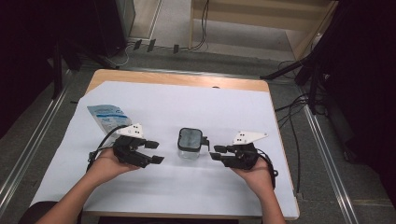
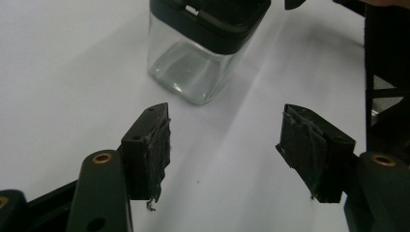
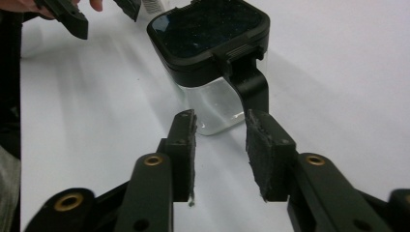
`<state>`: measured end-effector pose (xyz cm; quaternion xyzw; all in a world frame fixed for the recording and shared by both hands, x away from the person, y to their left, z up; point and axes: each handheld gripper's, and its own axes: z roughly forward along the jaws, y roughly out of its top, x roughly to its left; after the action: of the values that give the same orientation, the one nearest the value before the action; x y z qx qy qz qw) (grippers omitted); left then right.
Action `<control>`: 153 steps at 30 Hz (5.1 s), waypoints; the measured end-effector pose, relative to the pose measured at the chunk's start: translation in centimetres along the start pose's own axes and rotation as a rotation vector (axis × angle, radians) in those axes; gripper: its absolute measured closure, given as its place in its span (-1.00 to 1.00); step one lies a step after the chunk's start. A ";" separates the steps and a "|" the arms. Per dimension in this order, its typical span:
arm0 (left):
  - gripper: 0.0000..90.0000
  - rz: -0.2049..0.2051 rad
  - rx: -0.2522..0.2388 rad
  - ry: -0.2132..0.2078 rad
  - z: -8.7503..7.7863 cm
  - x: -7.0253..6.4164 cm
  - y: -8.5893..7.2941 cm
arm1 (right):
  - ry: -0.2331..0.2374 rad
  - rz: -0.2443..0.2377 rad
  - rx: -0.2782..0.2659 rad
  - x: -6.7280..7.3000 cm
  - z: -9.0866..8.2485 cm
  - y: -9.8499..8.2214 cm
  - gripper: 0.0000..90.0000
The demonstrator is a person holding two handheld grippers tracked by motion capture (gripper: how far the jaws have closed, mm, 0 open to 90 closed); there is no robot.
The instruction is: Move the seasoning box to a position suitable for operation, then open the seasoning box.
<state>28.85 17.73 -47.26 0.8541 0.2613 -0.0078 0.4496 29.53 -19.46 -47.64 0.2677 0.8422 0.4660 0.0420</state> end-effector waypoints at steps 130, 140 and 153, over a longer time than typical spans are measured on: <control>-0.68 0.258 0.050 -0.101 7.1 2.7 6.3 | -0.022 0.145 0.005 -1.9 2.2 0.5 1.00; -0.66 0.265 0.041 -0.098 6.6 2.6 6.5 | -0.021 0.145 0.007 -1.9 2.2 0.5 1.00; -0.63 0.270 0.088 -0.097 5.9 2.4 7.6 | -0.017 0.147 0.004 -1.8 2.1 0.6 1.00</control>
<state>35.71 10.75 -45.60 0.8991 0.1212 -0.0001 0.4206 32.02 -18.50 -48.68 0.3327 0.8210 0.4638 0.0143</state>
